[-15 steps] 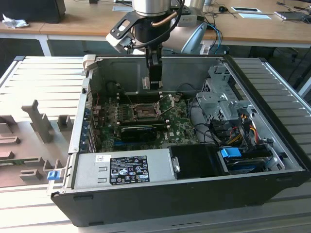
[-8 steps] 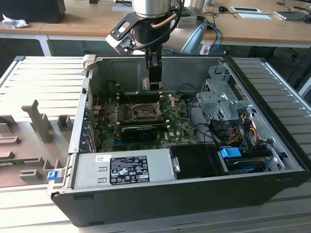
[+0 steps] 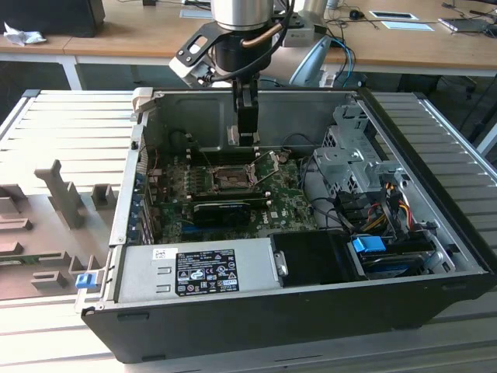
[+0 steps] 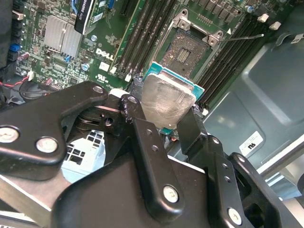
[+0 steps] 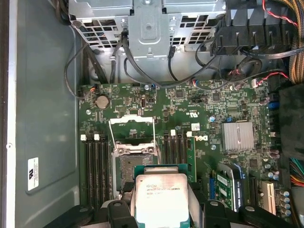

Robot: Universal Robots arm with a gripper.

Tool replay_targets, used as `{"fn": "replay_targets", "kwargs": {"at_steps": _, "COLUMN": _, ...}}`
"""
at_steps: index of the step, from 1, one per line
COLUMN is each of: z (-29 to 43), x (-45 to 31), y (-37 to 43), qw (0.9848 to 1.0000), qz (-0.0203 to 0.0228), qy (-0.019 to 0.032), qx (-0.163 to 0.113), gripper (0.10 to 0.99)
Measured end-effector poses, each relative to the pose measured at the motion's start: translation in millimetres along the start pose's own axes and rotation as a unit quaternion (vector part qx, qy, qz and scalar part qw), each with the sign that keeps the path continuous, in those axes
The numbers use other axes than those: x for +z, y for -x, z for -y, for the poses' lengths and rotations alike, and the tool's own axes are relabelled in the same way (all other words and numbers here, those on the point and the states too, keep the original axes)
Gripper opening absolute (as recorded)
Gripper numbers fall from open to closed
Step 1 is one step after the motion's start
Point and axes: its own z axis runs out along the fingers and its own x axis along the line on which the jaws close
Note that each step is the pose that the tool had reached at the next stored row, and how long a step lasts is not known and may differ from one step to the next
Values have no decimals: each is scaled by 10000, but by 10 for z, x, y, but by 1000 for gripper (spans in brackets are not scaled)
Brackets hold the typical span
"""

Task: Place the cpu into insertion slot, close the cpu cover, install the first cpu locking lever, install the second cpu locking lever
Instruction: 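Place the cpu into insertion slot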

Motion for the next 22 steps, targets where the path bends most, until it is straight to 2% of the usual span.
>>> {"fn": "replay_targets", "kwargs": {"at_steps": 22, "z": 20, "x": 60, "y": 1, "qw": 10000, "qz": 3, "qy": 1, "qx": 42, "gripper": 533}}
